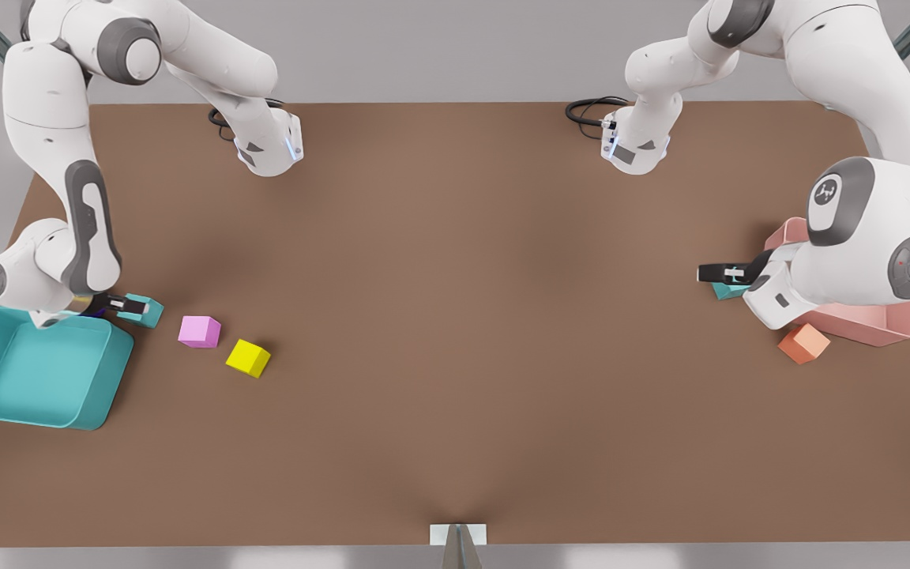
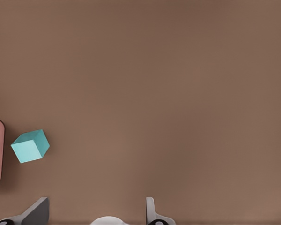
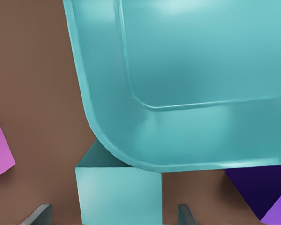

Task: Stack the two blue cubes on top of each other

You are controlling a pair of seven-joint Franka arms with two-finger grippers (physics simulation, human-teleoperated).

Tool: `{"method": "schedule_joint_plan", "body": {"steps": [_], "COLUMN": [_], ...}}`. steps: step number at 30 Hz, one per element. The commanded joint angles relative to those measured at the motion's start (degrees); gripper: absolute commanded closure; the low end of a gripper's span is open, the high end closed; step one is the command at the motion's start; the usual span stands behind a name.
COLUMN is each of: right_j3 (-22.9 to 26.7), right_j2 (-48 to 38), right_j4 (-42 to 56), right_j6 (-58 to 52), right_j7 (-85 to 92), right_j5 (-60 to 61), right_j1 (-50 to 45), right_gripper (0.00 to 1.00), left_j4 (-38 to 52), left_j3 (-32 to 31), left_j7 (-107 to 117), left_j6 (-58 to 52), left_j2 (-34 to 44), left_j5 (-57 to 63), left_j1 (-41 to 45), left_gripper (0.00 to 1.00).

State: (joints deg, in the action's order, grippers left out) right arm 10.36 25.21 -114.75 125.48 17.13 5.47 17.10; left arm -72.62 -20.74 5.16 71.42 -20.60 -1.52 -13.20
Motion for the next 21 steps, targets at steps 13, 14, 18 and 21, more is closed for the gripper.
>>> {"method": "schedule_joint_plan", "body": {"steps": [13,14,18,21], "right_j3": [-0.1,-0.1,-0.1,-0.2], "right_j2": [1.4,1.5,1.8,1.9], "right_j4": [0.5,0.5,0.5,0.4], "right_j6": [1.0,1.2,1.5,1.6], "right_j7": [2.8,2.8,2.9,2.8], "right_j5": [0.1,0.2,0.2,0.2], "right_j1": [0.4,0.4,0.4,0.3], "right_gripper": [0.0,0.0,0.0,0.0], "left_j4": [0.0,0.0,0.0,-0.1], "left_j3": [0.0,0.0,0.0,0.1], "left_j7": [0.0,0.0,0.0,0.0], "left_j6": [-0.1,-0.1,-0.1,-0.1], "left_j2": [0.6,0.6,0.6,0.5], "left_j5": [0.0,0.0,0.0,-0.1], "left_j1": [0.8,0.8,0.8,0.8], "left_gripper": [0.0,0.0,0.0,0.0]}}
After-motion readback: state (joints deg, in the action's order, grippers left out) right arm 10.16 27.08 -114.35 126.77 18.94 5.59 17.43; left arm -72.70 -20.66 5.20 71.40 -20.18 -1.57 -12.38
